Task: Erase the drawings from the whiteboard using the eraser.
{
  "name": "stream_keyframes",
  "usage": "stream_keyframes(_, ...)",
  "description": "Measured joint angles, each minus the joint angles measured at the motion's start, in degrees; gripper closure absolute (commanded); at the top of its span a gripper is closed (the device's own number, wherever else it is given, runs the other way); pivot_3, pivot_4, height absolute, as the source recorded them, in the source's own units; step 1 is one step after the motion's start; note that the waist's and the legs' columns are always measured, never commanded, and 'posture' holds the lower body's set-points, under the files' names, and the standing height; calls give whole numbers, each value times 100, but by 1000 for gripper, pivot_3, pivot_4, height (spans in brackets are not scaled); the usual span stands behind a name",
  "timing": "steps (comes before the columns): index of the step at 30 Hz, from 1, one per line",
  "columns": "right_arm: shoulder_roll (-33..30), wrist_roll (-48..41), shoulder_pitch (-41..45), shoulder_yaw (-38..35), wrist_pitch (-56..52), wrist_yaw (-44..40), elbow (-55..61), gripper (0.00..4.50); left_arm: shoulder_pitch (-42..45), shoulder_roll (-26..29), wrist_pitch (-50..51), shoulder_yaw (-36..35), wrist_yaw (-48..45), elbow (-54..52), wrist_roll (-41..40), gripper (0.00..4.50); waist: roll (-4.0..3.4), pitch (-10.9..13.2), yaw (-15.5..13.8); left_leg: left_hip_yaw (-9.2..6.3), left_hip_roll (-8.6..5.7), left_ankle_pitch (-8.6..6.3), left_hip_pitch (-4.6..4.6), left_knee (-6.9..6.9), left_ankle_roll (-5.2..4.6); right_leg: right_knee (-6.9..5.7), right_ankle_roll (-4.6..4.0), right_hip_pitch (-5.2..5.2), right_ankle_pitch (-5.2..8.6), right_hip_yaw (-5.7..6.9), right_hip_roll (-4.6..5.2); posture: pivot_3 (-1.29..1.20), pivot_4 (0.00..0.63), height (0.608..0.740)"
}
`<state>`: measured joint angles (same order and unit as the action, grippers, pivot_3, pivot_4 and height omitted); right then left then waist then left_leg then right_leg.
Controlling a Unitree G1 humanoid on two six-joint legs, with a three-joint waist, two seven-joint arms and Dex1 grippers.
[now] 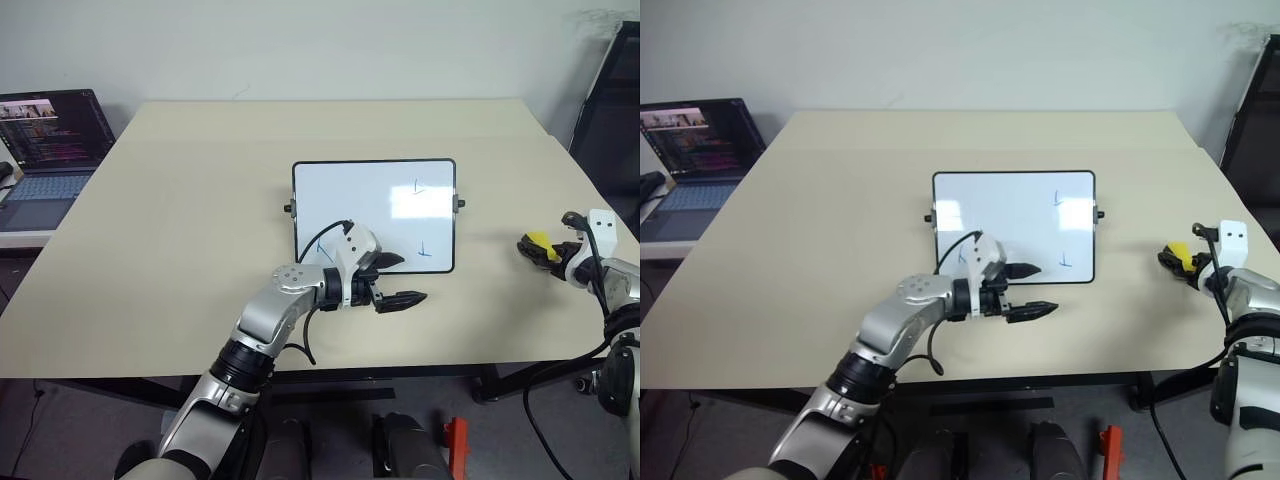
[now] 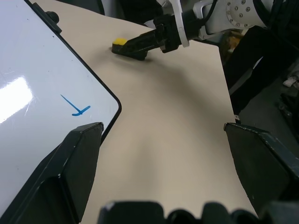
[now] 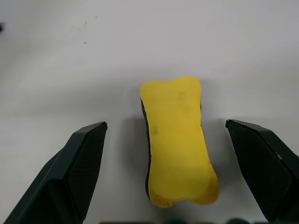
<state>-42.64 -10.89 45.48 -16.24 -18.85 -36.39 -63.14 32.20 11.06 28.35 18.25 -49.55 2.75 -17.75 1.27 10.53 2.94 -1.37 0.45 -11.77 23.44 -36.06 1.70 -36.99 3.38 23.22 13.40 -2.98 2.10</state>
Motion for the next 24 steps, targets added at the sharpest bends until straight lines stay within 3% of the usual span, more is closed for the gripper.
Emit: stream_keyframes(24,121,-33,-140,-42,160,198,150,203,2,-2,0,1,-102,0,52,0,0,0,1,0,0,0,0,-1,0,-1,0,0,0,-1,0,0,150,740)
